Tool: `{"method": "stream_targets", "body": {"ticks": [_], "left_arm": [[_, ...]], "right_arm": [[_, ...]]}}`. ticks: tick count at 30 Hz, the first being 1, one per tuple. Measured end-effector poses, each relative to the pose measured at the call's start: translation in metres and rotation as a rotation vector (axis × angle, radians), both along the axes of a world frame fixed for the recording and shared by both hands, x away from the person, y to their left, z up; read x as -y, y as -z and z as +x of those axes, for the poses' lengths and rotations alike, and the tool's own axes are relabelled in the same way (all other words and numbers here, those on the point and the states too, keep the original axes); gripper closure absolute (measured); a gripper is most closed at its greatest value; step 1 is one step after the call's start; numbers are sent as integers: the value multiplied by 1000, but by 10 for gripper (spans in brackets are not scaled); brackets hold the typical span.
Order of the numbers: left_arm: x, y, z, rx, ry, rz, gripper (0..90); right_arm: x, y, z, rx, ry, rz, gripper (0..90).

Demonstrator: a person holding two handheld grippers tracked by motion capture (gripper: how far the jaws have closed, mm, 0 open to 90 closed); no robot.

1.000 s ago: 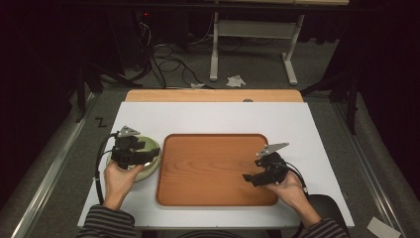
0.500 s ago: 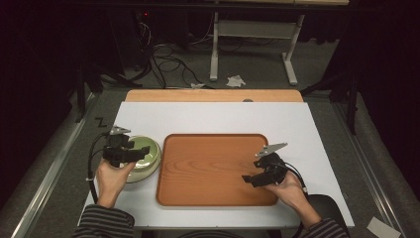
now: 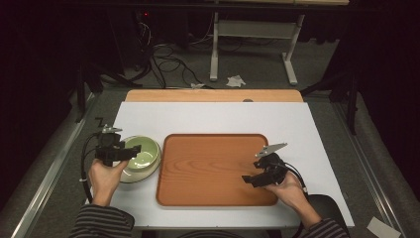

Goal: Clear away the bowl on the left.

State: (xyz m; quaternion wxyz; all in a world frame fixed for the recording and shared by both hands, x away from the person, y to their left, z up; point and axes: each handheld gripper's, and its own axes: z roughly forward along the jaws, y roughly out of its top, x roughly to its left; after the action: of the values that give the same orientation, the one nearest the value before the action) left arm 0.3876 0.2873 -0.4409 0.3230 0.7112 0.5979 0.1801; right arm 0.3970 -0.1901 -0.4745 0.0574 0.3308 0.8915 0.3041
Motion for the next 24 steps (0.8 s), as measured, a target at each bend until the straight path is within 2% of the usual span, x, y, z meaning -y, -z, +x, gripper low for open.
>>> {"method": "stream_targets", "body": {"ticks": [11,20,22,24], "left_arm": [[-16,5,3,-27,-63,-24,348],[-20,13,8,-91,-90,-38,387],[-21,17,11,-127,-88,-46,389],[-21,20,13,-143,-96,-48,391]], "right_arm": [[0,1,0,-3,-12,-3,287],[-1,1,0,-5,-15,-11,287],[-1,1,0,-7,-14,-9,287],[-1,1,0,-7,-15,-7,287]]}}
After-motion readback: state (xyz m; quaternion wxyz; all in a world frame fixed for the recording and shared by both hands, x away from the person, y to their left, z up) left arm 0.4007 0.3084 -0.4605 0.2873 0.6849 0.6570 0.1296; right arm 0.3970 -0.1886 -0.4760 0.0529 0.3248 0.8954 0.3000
